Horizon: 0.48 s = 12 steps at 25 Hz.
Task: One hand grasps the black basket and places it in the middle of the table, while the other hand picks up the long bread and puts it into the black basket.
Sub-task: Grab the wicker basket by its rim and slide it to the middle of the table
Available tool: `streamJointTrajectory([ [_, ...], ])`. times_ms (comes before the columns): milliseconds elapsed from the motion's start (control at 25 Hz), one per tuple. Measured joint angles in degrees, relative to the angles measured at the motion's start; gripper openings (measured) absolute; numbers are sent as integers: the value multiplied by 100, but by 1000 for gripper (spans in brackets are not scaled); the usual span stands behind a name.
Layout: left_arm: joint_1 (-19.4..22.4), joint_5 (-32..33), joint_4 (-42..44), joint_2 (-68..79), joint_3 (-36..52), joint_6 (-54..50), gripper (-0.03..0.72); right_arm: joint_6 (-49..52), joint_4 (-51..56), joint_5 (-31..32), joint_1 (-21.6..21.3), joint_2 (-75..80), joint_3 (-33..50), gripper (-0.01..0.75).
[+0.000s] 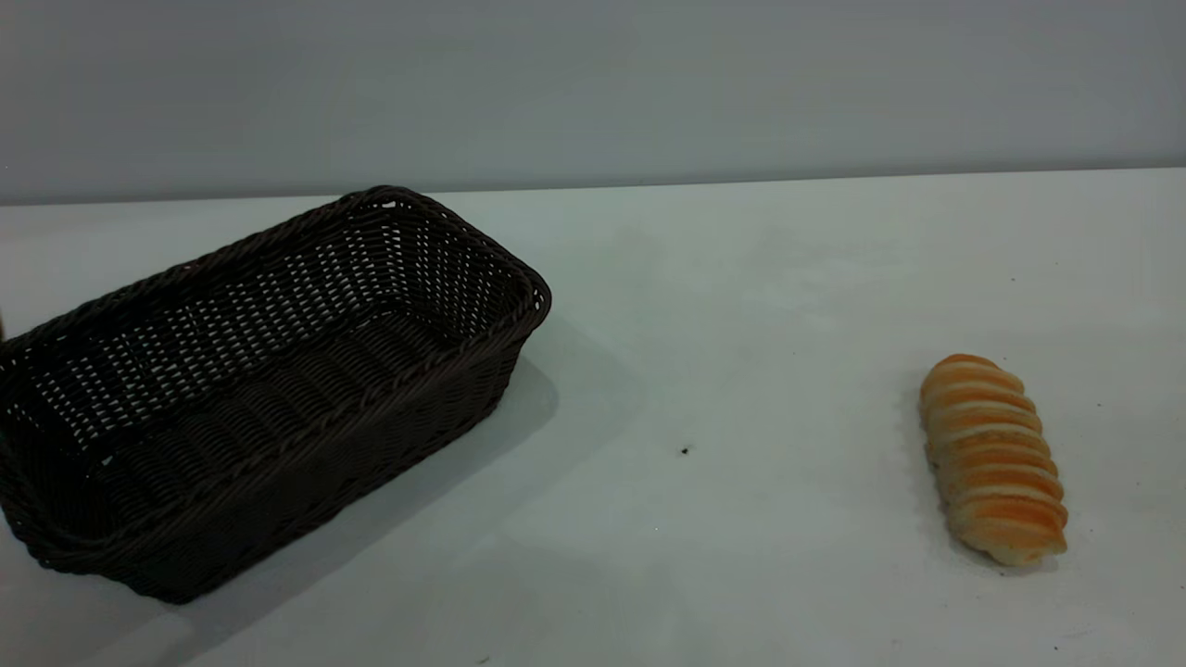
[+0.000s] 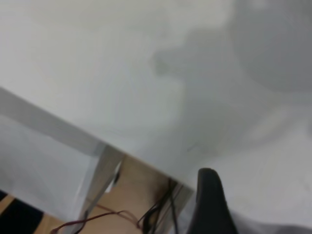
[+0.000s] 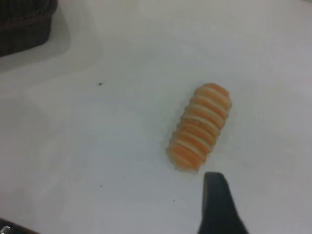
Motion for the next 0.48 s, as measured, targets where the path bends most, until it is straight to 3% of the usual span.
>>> streamJointTrajectory([
  [480, 0, -1061, -125, 434, -6, -471, 585, 0, -5, -7, 0, 0, 0, 439],
])
